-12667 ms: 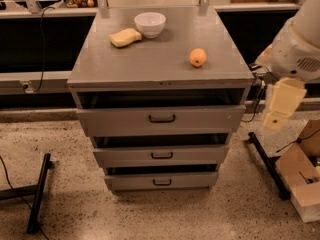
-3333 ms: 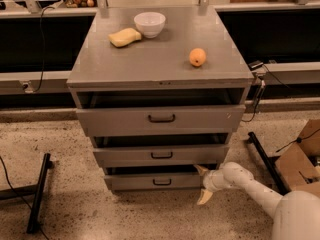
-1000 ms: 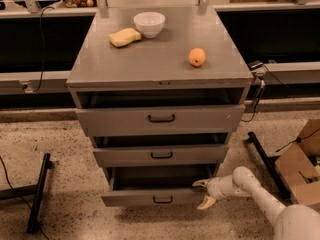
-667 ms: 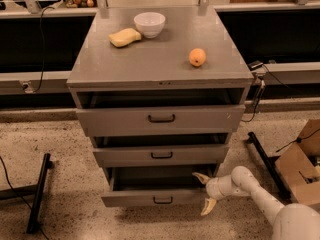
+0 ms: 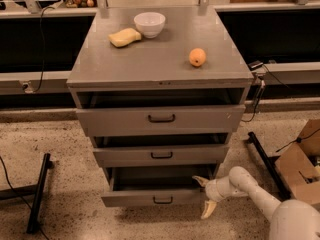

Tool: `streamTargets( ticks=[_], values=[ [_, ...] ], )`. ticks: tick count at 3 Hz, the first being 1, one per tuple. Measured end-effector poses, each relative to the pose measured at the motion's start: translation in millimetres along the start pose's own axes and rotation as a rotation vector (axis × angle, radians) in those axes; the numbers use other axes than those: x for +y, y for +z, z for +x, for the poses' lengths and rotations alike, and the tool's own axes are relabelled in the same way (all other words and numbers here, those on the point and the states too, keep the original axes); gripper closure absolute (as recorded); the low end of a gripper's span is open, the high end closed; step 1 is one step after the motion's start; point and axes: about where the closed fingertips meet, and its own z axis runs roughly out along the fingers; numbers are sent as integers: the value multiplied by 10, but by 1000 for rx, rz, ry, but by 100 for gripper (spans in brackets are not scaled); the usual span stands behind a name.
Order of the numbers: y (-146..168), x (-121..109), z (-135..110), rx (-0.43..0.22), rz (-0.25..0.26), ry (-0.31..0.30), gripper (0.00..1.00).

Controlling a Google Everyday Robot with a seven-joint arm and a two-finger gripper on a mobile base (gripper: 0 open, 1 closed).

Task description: Open bottom drawer

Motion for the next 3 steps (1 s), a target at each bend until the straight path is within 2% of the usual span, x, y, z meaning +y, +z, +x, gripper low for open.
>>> streamTargets(
  ticks=[1, 2, 3],
  values=[
    [206, 277, -18, 44, -113, 56, 19],
    [295, 435, 11, 62, -165, 112, 43],
    [248, 421, -30, 62, -165, 112, 49]
  ],
)
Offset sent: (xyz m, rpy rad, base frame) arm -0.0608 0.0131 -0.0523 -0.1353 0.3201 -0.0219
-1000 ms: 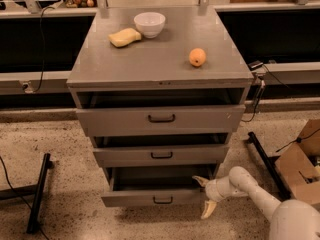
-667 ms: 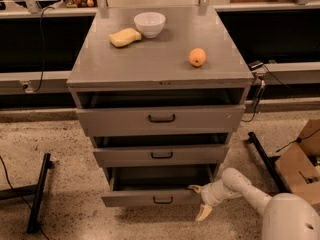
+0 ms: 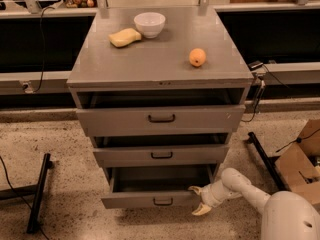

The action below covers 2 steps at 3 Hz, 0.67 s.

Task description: Open bottom drawer

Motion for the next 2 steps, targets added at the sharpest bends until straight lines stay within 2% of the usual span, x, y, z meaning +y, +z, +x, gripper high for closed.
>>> streamTargets(
  ticks=[1, 2],
  values=[
    [-33, -1, -25, 0, 0, 0, 41],
    [-55, -1, -41, 0, 0, 0, 23]
  ],
)
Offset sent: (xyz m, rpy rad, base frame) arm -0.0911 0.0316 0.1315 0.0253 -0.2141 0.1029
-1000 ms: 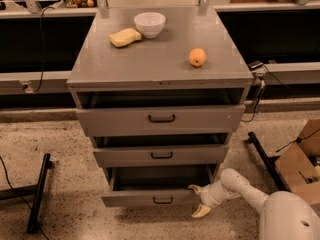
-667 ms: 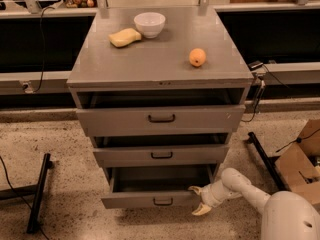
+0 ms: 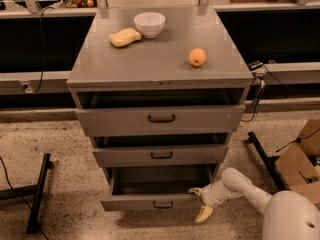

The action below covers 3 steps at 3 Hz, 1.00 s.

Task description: Open bottom drawer

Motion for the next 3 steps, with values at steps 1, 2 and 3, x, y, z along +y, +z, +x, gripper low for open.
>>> streamTargets(
  ticks=[1, 2, 3],
  values=[
    [-10, 1, -10, 0, 0, 0, 1],
    [-60, -29, -160, -16, -34, 1, 0],
    [-60, -29, -160, -16, -34, 1, 0]
  ],
)
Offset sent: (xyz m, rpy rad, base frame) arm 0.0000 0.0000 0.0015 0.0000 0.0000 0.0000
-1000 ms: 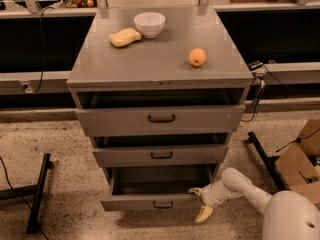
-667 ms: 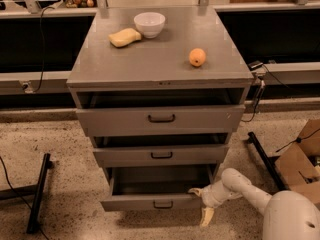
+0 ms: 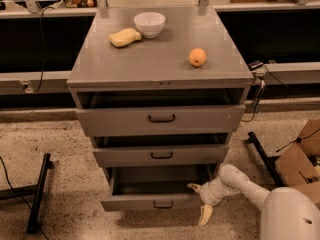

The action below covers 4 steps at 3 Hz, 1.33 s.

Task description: Open bottom drawer

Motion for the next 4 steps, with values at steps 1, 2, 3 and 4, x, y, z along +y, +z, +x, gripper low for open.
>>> streamTargets(
  ticks=[1, 2, 3, 4],
  values=[
    [68, -72, -48, 18, -1, 1, 0],
    [13, -150, -110, 53, 44, 14, 0],
    [-23, -232, -175, 56, 83, 8, 0],
    [-44, -307, -227, 6, 97, -2, 0]
  ],
)
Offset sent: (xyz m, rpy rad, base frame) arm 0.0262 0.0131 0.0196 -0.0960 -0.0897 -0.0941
